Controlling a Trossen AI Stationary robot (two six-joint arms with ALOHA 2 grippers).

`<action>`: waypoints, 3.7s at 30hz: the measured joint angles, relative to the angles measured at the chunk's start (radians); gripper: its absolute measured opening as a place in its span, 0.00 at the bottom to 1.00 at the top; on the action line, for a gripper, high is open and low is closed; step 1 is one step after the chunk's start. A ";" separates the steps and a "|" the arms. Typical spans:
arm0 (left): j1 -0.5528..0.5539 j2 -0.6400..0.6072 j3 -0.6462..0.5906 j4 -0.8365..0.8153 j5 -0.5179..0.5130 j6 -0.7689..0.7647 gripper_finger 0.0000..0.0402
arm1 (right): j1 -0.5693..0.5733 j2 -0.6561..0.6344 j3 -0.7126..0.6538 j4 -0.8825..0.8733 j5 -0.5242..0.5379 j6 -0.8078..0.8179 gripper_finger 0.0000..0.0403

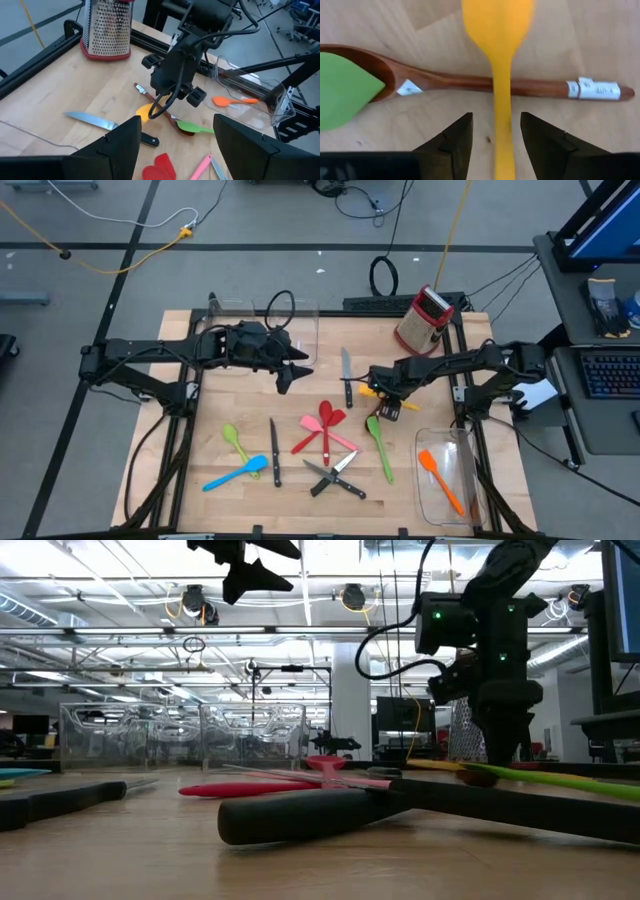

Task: Pick & Place Kitchen Items
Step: Put the yellow spatula into the bottom transparent bin

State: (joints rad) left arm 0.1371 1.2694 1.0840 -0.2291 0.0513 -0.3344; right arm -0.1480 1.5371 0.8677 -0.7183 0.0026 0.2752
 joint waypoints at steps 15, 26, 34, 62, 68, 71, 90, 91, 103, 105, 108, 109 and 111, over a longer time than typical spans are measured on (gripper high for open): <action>0.000 0.000 0.000 0.000 -0.001 -0.001 0.63 | 0.016 -0.004 -0.095 0.019 -0.021 0.080 0.06; 0.000 0.000 0.000 0.002 -0.001 -0.002 0.63 | 0.019 -0.061 -0.095 0.007 -0.037 0.090 0.06; 0.000 0.000 0.000 0.002 -0.002 -0.001 0.63 | 0.021 -0.196 -0.075 -0.024 -0.039 0.094 0.04; 0.000 0.000 0.000 0.003 -0.002 -0.011 0.63 | 0.019 -0.495 -0.072 0.064 -0.032 0.108 0.04; 0.000 0.000 0.000 0.003 -0.002 -0.011 0.63 | 0.019 -0.495 -0.072 0.064 -0.033 0.106 0.04; 0.000 0.000 0.000 0.003 -0.002 -0.011 0.63 | 0.019 -0.495 -0.072 0.064 -0.033 0.106 0.04; -0.001 0.000 0.000 0.002 -0.002 -0.001 0.63 | 0.019 -0.497 -0.072 0.569 -0.493 0.152 0.04; -0.001 0.000 0.000 0.002 -0.002 0.000 0.63 | 0.019 -0.497 -0.072 0.586 -0.519 0.155 0.04; -0.001 0.000 0.000 0.001 -0.002 0.000 0.63 | 0.019 -0.497 -0.072 0.877 -0.888 0.236 0.04; -0.001 0.000 0.000 0.001 -0.002 0.000 0.63 | 0.019 -0.497 -0.072 0.937 -0.907 0.263 0.04; -0.001 0.000 0.000 0.000 -0.002 -0.001 0.63 | 0.020 -0.497 -0.072 1.042 -0.928 0.293 0.04; -0.001 0.000 0.000 0.000 -0.002 0.000 0.63 | 0.020 -0.497 -0.072 1.078 -0.931 0.302 0.04; -0.001 0.000 0.000 0.000 -0.002 -0.001 0.63 | 0.020 -0.497 -0.072 1.162 -0.953 0.320 0.04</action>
State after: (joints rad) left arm 0.1364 1.2694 1.0840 -0.2291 0.0498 -0.3351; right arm -0.1280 1.0397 0.7956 0.4441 -0.9507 0.5952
